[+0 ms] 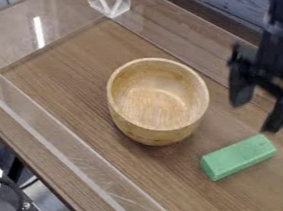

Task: Remove the green block from inside the brown bowl and put it on the table

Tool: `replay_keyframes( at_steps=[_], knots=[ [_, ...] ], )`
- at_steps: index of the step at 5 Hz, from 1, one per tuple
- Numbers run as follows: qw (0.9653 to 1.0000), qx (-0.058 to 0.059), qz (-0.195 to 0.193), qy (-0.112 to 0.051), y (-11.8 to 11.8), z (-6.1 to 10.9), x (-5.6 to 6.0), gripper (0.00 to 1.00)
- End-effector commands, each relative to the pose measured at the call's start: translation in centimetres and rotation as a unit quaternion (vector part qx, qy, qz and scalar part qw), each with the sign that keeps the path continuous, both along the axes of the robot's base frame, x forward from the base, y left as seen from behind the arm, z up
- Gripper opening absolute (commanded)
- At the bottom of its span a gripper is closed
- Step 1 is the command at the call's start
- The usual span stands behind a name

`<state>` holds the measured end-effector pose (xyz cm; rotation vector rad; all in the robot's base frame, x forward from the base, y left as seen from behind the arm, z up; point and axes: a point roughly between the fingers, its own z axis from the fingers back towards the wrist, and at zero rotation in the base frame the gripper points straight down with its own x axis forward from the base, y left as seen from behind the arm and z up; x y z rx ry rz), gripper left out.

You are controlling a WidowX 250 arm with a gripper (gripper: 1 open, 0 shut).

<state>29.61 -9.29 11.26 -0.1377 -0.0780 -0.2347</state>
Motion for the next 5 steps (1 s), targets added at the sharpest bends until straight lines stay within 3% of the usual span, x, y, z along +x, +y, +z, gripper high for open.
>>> replay_keyframes(
  at_steps=[1,5],
  knots=[
    [0.9994,-0.006,-0.002,-0.035,-0.2,0.7,1.0,1.00],
    [0.9994,0.008,-0.029,-0.014,-1.8,-4.3,2.2,1.00]
  ],
)
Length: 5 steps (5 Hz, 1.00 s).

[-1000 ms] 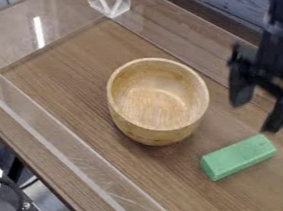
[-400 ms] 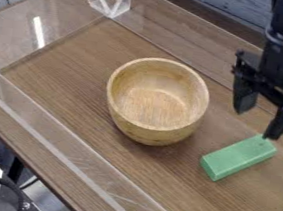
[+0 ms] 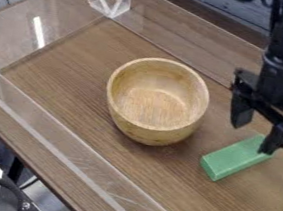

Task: Remove the green block from inside the brown bowl and put it on the table

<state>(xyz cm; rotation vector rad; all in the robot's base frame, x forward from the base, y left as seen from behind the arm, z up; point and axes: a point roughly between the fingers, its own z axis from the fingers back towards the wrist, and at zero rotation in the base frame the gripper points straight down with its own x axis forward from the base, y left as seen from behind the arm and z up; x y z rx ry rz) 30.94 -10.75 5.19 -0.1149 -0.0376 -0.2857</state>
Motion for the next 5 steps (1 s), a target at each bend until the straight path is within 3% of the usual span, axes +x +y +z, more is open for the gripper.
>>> replay_keyframes(
  at_steps=[1,2,5],
  knots=[
    [0.9997,-0.004,-0.006,-0.025,-0.5,0.8,1.0,1.00],
    [0.9998,-0.002,-0.006,-0.019,-0.6,0.2,1.0,0.00],
    [0.9996,-0.013,-0.002,-0.025,-0.3,2.0,1.1,0.00]
  ],
)
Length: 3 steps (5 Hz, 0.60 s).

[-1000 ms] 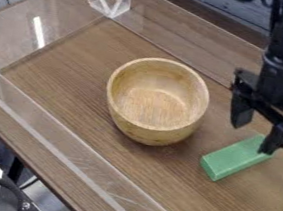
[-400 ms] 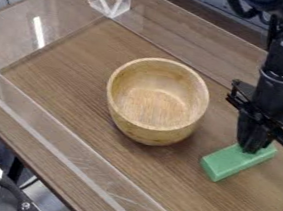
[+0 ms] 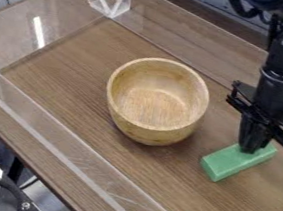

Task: Remove the green block from inside the brown bowl and put it on the table

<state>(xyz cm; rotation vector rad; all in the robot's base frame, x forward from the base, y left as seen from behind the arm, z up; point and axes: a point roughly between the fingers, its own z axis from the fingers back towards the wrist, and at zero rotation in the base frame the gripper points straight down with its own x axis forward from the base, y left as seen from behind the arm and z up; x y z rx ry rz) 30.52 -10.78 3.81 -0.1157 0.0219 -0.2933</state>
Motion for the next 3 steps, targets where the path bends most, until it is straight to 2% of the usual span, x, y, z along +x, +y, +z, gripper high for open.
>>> replay_keyframes(
  at_steps=[1,2,3],
  knots=[
    [0.9982,-0.020,0.005,-0.056,-0.2,4.0,1.6,0.00],
    [0.9970,-0.025,0.010,-0.072,0.1,6.0,2.0,0.00],
    [0.9951,-0.027,0.015,-0.094,0.4,8.7,2.6,0.00]
  ],
)
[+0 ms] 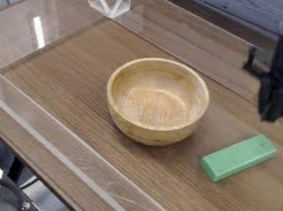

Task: Remove the green block from inside the brown bowl and put it on the table

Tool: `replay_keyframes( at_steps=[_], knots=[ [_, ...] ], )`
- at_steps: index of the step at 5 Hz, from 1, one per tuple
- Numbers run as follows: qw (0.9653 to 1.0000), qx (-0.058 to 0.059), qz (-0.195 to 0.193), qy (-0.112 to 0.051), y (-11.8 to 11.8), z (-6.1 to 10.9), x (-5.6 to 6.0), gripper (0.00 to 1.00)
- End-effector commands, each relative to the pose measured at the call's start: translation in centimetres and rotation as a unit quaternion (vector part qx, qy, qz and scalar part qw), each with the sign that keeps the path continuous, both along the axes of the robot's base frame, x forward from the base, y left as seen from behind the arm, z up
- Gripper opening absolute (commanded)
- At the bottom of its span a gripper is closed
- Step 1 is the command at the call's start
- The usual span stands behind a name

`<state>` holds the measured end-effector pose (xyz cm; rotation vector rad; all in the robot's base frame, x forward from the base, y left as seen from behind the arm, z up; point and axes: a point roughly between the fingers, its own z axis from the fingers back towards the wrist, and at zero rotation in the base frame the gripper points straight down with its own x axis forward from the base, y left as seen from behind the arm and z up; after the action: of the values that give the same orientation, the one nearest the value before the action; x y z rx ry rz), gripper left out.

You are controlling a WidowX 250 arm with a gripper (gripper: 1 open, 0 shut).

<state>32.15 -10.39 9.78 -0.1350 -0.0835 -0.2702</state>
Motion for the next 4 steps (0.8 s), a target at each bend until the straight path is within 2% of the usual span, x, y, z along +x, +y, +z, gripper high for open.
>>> replay_keyframes(
  at_steps=[1,2,4],
  knots=[
    [0.9993,-0.010,-0.006,-0.035,-0.2,0.7,0.7,0.00],
    [0.9996,-0.010,-0.013,-0.025,-0.3,-0.4,0.7,1.00],
    [0.9996,-0.009,-0.006,-0.027,0.7,0.7,0.5,1.00]
  ],
)
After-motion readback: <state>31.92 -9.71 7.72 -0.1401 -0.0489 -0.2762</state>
